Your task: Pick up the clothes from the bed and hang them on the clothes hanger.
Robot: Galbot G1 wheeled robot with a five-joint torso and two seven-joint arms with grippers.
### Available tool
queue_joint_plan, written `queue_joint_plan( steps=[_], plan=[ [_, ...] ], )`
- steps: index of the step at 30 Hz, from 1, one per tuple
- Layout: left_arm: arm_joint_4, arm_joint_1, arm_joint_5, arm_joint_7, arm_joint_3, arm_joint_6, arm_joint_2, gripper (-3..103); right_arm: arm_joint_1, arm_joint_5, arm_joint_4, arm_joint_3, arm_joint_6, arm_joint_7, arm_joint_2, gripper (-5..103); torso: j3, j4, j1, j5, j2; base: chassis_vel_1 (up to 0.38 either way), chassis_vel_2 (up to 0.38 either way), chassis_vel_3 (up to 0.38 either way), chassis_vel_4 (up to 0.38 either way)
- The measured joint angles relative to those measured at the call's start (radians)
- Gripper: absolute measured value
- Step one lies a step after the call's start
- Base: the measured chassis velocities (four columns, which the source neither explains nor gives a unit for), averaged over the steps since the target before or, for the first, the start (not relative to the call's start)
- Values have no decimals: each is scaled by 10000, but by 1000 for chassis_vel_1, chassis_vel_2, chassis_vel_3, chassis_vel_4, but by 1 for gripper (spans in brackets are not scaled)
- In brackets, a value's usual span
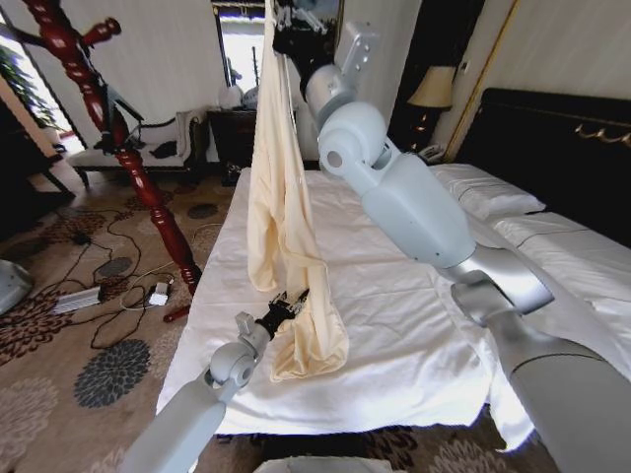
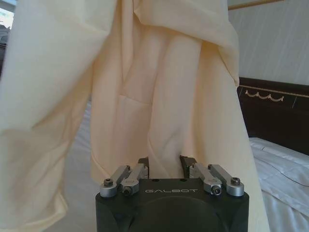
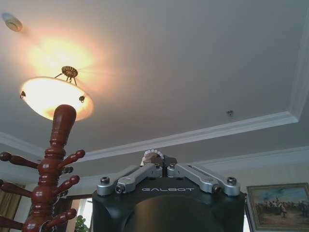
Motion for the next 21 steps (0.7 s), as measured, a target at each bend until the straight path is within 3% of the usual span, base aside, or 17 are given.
queue_joint_plan(
  steps=[2,4,7,14,21],
  plan=[
    [-133,86,-51,10,-118,0,84,24,10,17,54,25,0,11,-33,0,0,0,0,0,1,0,0,0,0],
    [-167,104,-61,12,-145,0,107,24,12,22,72,38,0,16,-44,0,0,0,0,0,1,0,0,0,0],
    [-333,198,-107,14,-289,-2,206,8,21,76,179,91,-1,69,-153,0,0,1,0,0,1,0,0,0,0],
    [-805,483,-290,10,-693,17,295,0,8,179,279,160,-51,83,-705,0,0,0,0,-2,1,0,0,0,0],
    [-3128,1001,-2332,-118,-2957,404,1521,0,-656,-39,58,494,-154,5,-1996,0,0,3,1,2,0,0,0,0,0]
  ],
)
